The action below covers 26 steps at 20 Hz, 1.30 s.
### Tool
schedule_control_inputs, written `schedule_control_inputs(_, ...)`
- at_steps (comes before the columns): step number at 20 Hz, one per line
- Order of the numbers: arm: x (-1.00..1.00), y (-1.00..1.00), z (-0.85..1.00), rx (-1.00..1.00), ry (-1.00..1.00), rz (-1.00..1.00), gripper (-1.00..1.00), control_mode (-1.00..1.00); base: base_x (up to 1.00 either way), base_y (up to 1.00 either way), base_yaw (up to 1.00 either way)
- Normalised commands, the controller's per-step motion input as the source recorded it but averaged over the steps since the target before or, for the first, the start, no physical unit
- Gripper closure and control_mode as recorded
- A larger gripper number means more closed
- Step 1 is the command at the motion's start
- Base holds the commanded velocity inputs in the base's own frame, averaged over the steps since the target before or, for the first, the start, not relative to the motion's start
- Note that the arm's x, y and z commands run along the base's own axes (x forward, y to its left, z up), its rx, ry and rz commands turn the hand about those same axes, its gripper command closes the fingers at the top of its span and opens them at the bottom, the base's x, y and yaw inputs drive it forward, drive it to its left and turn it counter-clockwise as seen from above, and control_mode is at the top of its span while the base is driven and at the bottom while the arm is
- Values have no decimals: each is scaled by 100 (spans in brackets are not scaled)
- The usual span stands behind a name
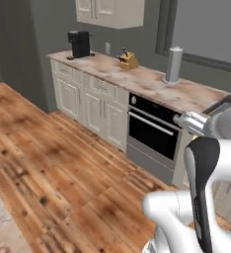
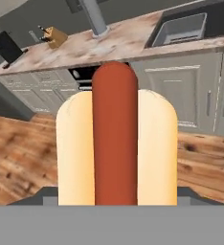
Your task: Place the cold items (pear and sweet potato) from the fridge in one tupperware on the dining counter. Place the warm items (kebab skewer and hot dog) in the stove area in another tupperware.
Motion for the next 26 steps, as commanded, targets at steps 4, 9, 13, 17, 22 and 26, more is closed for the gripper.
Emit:
schedule_control_inputs(4, 0, 0, 0, 0, 0, 0, 100, 100, 100, -51, 40)
schedule_control_inputs(9, 0, 0, 0, 0, 0, 0, 100, 100, 100, -36, 44)
schedule_control_inputs(13, 0, 0, 0, 0, 0, 0, 100, 100, 100, -34, 46)
schedule_control_inputs(17, 0, 0, 0, 0, 0, 0, 100, 100, 100, -28, 49)
schedule_control_inputs(22, 0, 0, 0, 0, 0, 0, 100, 100, 100, -14, 52)
schedule_control_inputs(26, 0, 0, 0, 0, 0, 0, 100, 100, 100, -17, 49)
